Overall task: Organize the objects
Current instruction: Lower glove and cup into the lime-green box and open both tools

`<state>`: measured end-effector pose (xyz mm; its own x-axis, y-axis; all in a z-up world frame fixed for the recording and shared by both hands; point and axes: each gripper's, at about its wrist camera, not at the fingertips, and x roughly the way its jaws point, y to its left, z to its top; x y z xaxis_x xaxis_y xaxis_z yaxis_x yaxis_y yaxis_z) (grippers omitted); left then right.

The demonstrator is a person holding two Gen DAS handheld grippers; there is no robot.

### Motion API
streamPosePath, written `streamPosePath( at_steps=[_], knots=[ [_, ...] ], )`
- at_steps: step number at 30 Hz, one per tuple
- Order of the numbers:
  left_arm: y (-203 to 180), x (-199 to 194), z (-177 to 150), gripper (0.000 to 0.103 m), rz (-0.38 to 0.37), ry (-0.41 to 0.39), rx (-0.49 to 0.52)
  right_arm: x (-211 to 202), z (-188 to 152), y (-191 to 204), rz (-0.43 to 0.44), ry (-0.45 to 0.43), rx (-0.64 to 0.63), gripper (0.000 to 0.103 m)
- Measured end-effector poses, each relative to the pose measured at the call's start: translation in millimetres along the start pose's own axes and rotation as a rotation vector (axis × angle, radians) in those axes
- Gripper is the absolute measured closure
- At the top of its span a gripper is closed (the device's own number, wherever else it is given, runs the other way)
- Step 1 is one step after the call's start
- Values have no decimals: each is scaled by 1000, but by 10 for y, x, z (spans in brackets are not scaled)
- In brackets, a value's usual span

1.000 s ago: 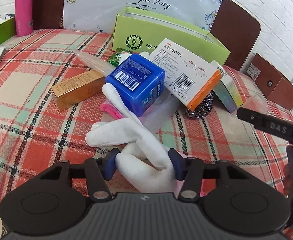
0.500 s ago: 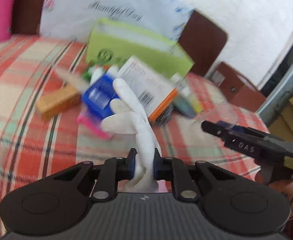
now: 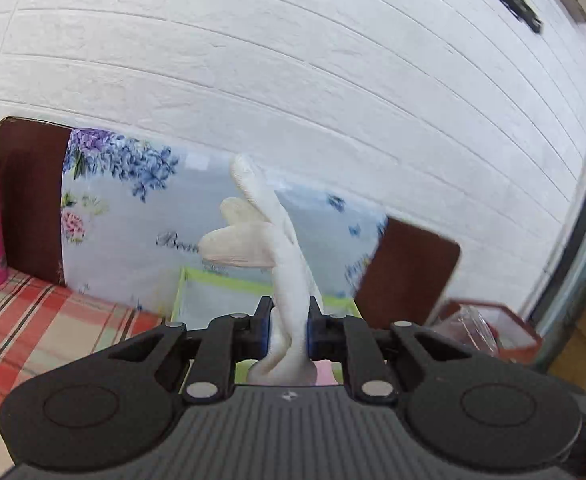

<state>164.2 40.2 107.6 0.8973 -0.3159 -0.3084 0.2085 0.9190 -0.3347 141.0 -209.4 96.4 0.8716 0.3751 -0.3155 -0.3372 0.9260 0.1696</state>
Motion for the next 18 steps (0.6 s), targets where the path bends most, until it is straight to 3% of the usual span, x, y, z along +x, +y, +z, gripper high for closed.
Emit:
streamPosePath(
  at_steps=[4, 9, 16, 17, 18],
  knots=[
    [114, 468, 130, 88, 5, -22, -35, 517, 68, -66, -43, 14, -8, 51],
    [224, 1043, 132, 88, 32, 69, -9, 1177, -65, -139, -104, 81, -85, 51],
    [534, 1561, -52, 88, 52, 160, -11, 1856, -338, -227, -124, 223, -132, 50],
    [559, 1599, -77, 85, 53, 163, -8, 1927, -373, -222, -126, 239, -138, 50],
    [585, 1633, -102, 71, 57, 165, 1, 1997, -411, -225, -124, 258, -140, 49]
  ],
)
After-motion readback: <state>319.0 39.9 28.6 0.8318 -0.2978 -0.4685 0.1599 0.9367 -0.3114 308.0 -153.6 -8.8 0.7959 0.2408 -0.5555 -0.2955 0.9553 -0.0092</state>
